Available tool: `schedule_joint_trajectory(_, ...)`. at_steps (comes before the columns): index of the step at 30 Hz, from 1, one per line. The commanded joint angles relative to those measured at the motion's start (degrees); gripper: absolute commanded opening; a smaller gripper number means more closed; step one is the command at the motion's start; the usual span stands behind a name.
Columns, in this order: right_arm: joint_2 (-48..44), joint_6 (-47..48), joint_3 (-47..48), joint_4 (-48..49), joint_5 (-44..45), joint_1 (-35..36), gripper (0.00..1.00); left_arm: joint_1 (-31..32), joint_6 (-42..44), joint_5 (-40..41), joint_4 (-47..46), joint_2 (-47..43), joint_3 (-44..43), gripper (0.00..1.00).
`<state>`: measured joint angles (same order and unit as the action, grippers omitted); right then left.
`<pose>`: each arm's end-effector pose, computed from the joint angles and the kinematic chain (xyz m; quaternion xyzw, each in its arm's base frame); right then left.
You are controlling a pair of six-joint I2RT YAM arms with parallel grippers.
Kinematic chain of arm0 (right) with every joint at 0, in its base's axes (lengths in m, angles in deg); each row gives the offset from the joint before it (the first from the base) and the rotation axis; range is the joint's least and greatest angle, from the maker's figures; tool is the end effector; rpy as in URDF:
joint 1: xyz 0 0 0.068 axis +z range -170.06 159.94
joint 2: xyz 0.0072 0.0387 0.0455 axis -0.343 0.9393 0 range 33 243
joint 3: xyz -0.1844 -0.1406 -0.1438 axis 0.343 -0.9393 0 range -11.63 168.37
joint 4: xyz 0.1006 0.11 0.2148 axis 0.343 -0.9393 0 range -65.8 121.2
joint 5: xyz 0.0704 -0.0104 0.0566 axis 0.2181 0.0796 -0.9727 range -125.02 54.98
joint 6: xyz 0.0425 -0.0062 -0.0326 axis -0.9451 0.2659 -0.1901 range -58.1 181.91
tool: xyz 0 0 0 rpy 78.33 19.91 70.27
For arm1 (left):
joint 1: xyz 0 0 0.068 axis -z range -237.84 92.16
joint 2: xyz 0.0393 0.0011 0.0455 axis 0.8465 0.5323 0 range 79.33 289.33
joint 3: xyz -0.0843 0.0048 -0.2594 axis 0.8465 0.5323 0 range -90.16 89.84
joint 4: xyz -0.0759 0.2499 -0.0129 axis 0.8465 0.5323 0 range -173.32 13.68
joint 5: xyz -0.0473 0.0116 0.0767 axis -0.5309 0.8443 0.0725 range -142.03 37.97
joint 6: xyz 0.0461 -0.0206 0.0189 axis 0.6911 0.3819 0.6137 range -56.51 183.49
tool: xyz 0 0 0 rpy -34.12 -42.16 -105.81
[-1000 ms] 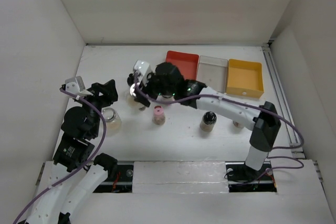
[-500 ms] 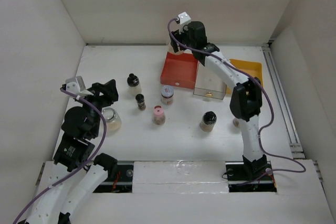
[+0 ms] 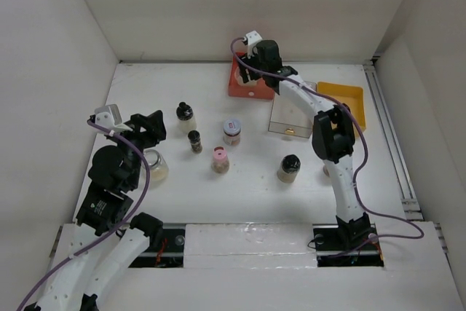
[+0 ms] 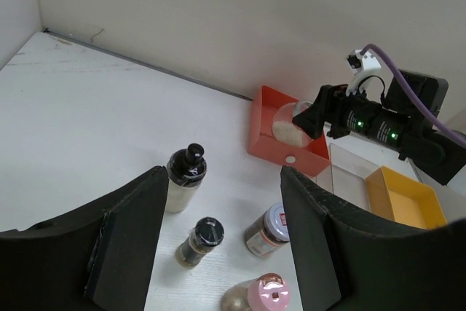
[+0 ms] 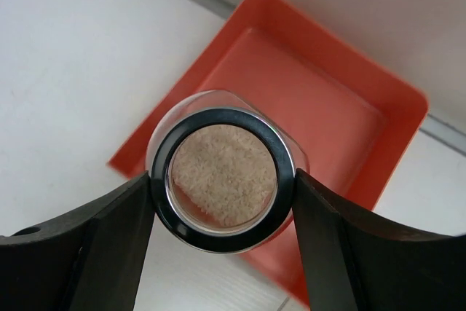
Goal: Organize the condiment bottles
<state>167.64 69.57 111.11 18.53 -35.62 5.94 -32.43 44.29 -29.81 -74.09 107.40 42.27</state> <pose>0.5008 0.2447 0.2640 -0.2464 0.8045 0.0904 0.5327 0.0990 -0.0322 0.3952 -0.1136 0.6361 -0.1716 0.7436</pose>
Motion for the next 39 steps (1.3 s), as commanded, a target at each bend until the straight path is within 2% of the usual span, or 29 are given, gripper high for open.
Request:
schedule_joint_trajectory(1,-5.87,-0.02,-3.72,7.03,2.09,2.03,0.46,-0.01,-0.31,-0.6,-2.55,0.31,0.11,0.59)
schedule_joint_trajectory(3,-6.68,-0.01,-5.49,8.89,3.23,2.65,0.46,-0.01,-0.31,-0.6,-2.55,0.31,0.11,0.59)
schedule_joint_trajectory(10,-3.17,-0.01,-1.62,6.43,2.01,3.26,0.46,-0.01,-0.31,-1.12,-2.55,0.31,0.11,0.59)
schedule_joint_trajectory(19,-12.21,-2.21,-16.11,8.62,8.07,8.62,0.46,-0.01,0.22,-1.12,-2.55,1.37,0.11,0.59)
schedule_joint_trajectory(31,-20.03,-3.97,-23.68,8.62,11.32,10.83,0.46,-0.01,0.22,-1.65,-2.55,1.37,0.11,0.59)
schedule_joint_trajectory(34,-20.83,-3.97,-23.68,8.62,13.42,10.83,0.46,-0.01,0.22,-1.65,-2.55,1.37,0.11,0.59)
schedule_joint_trajectory(39,-15.03,-3.44,-14.12,8.62,12.55,8.11,0.46,-0.01,0.22,-1.65,-2.55,1.37,0.11,0.59)
